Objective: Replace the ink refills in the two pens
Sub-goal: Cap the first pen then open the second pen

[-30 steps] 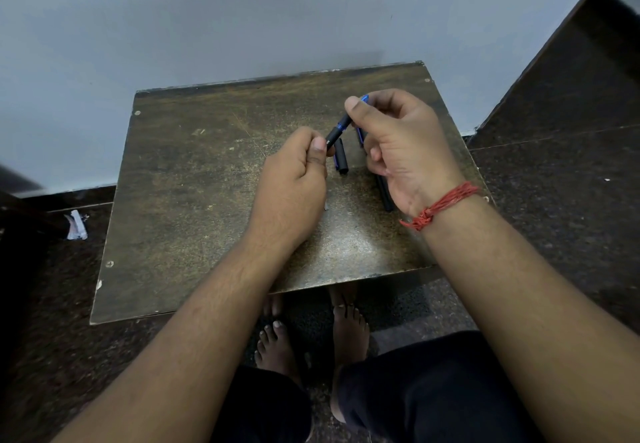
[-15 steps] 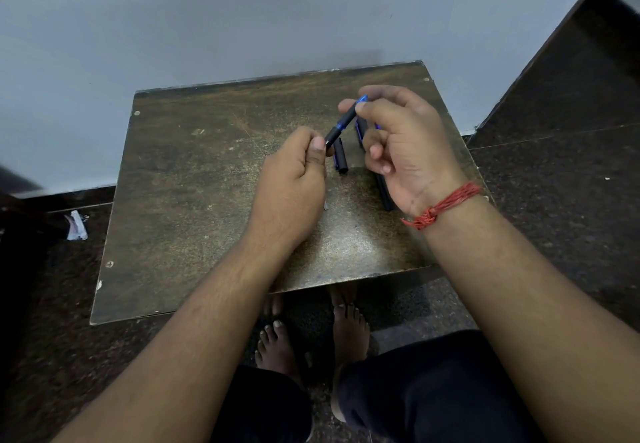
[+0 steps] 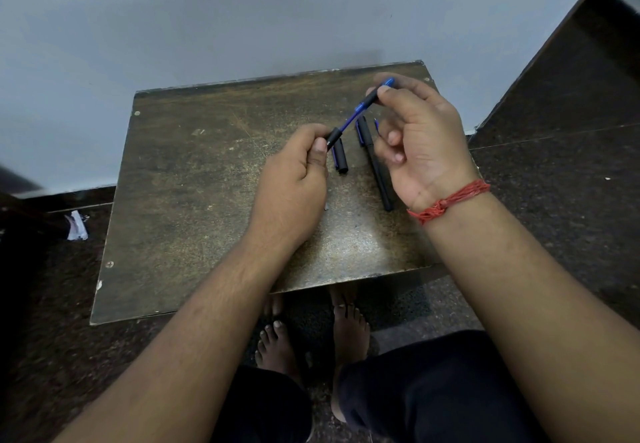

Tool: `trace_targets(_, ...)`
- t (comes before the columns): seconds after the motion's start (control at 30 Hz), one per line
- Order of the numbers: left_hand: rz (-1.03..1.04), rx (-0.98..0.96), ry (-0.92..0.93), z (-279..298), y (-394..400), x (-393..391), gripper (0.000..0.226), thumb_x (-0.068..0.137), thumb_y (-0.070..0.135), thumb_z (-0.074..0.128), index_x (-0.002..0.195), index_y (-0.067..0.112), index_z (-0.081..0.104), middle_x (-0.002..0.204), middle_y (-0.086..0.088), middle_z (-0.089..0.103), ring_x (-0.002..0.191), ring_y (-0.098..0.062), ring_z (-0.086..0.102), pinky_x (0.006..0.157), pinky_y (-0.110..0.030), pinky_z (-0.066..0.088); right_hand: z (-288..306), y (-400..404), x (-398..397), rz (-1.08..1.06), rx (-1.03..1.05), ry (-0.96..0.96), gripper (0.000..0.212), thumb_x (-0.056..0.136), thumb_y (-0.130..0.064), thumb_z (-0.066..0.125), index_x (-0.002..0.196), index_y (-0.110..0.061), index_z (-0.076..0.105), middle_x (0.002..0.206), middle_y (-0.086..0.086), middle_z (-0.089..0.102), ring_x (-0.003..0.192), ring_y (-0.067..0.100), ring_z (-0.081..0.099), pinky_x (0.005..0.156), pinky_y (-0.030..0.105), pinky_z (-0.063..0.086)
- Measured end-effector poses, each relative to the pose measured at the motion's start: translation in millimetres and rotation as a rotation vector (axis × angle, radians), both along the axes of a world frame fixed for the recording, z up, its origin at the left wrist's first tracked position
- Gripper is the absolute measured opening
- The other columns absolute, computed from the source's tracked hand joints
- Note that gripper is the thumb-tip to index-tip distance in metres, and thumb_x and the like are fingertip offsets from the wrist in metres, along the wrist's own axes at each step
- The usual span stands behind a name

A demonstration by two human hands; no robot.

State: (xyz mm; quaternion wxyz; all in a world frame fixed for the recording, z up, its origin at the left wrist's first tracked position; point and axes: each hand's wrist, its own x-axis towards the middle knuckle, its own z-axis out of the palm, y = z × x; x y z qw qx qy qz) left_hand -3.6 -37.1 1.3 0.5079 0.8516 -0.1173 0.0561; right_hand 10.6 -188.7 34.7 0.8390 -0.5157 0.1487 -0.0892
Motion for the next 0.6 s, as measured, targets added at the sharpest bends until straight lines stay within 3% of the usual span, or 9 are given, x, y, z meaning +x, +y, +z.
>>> trace_targets(0.13, -0.003, -0.003, -0.002, 0, -1, -1, 0.024, 0.106, 0.025, 0.041, 0.117, 0.027, 0.063, 0.061, 0.015, 0.054, 0.052, 0.0, 0.049, 0.05, -0.017, 0.036, 0, -4, 2, -0.093, 0.103, 0.003, 0.011, 0.094, -0.001, 0.059, 0.096, -0.01, 0.063, 0.093, 0.009, 0.066, 0.04, 0.006, 0.036, 0.036, 0.018, 0.02)
trace_targets(0.3, -0.006, -0.038, 0.013, 0, 0, -1, 0.024, 0.107, 0.025, 0.04, 0.117, 0.025, 0.062, 0.061, 0.012, 0.054, 0.048, 0.0, 0.05, 0.048, -0.012, 0.034, -1, -17, 5, -0.234, 0.101, -0.016, 0.008, 0.096, -0.005, 0.06, 0.098, -0.012, 0.061, 0.07, 0.0, 0.069, 0.042, 0.007, 0.04, 0.037, 0.017, 0.023)
trace_targets(0.43, 0.002, -0.055, 0.017, 0, 0, -1, 0.024, 0.107, 0.025, 0.04, 0.118, 0.024, 0.061, 0.061, 0.009, 0.054, 0.046, -0.001, 0.049, 0.046, -0.01, 0.033, -4, -32, 7, -0.334, -0.33, 0.034, 0.004, 0.093, -0.011, 0.063, 0.092, -0.014, 0.066, 0.064, -0.001, 0.062, 0.046, 0.007, 0.047, 0.041, 0.02, 0.034)
trace_targets(0.53, 0.007, -0.062, 0.016, -1, 0, -1, 0.024, 0.107, 0.026, 0.039, 0.116, 0.025, 0.061, 0.061, 0.009, 0.054, 0.046, 0.0, 0.049, 0.046, -0.01, 0.033, -9, -38, 7, -0.247, -0.762, 0.084, 0.008, 0.091, -0.019, 0.064, 0.092, -0.019, 0.072, 0.072, -0.003, 0.066, 0.063, 0.008, 0.06, 0.061, 0.025, 0.049)
trace_targets(0.6, 0.006, -0.07, 0.012, -1, 0, -1, 0.022, 0.106, 0.026, 0.039, 0.113, 0.029, 0.06, 0.06, 0.01, 0.054, 0.047, 0.0, 0.049, 0.046, -0.01, 0.033, -10, -35, 5, -0.147, -0.976, 0.102, 0.012, 0.091, -0.024, 0.063, 0.097, -0.022, 0.074, 0.084, -0.008, 0.069, 0.08, 0.008, 0.065, 0.073, 0.02, 0.051)
